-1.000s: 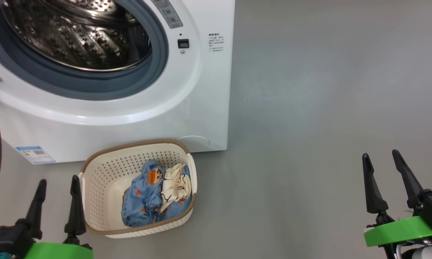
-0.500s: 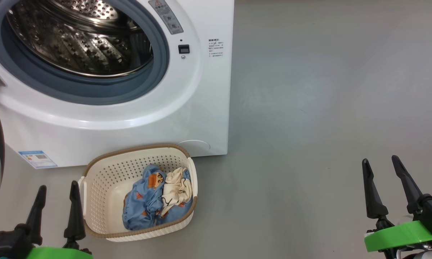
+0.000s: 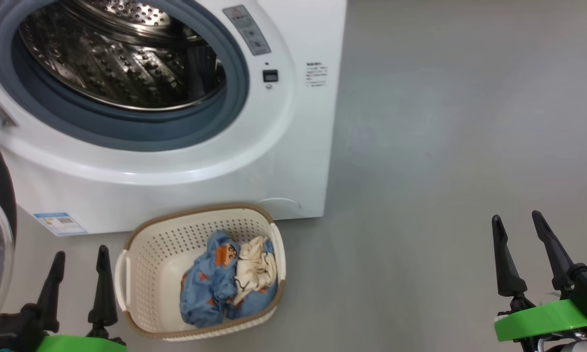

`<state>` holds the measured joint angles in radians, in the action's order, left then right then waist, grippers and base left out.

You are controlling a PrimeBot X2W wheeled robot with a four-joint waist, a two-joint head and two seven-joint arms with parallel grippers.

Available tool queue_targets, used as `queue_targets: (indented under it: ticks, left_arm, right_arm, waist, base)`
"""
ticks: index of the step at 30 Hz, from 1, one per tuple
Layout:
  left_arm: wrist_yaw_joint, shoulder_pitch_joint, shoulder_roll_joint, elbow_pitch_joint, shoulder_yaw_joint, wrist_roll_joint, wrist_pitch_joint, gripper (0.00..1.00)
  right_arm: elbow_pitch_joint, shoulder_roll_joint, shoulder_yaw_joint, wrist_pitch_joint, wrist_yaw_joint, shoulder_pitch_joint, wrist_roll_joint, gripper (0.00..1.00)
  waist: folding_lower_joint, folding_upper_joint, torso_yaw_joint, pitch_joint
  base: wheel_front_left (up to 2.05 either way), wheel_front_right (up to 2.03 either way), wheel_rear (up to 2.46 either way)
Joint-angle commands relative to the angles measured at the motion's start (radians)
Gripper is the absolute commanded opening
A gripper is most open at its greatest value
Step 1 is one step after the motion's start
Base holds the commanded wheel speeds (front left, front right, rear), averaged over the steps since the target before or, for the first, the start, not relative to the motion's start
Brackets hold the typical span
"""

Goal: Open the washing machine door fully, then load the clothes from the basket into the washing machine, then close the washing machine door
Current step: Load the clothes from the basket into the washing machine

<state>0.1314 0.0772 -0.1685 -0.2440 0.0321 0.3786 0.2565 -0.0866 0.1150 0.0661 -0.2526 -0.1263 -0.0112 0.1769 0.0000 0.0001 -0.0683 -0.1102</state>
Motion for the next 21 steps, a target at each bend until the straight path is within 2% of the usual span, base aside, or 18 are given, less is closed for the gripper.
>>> queue_targets:
  ticks: [1,7,21]
  left_arm:
    - [-0.001,0.025,-0.029,0.028,0.027,-0.004,0.005,1.00]
    - [-0.001,0.030,-0.029,0.030,0.010,-0.011,0.005,1.00]
    - [-0.001,0.049,0.010,-0.045,-0.001,-0.004,0.005,1.00]
  right_arm:
    - [0.028,0.007,-0.021,-0.009,-0.004,0.017,0.003,1.00]
    - [0.029,0.002,-0.019,-0.009,-0.004,0.018,0.003,1.00]
    - [0.032,-0.003,-0.014,-0.009,-0.004,0.036,0.001,1.00]
  waist:
    - [0.0000,-0.0001,0.001,-0.001]
    - [0.0000,-0.0001,0.004,-0.004]
    - [0.0000,-0.0001,0.010,-0.043]
  base:
    - [0.58,-1.77,1.19]
    - [0.38,-1.01,0.64]
    - [0.02,-0.02,0.01]
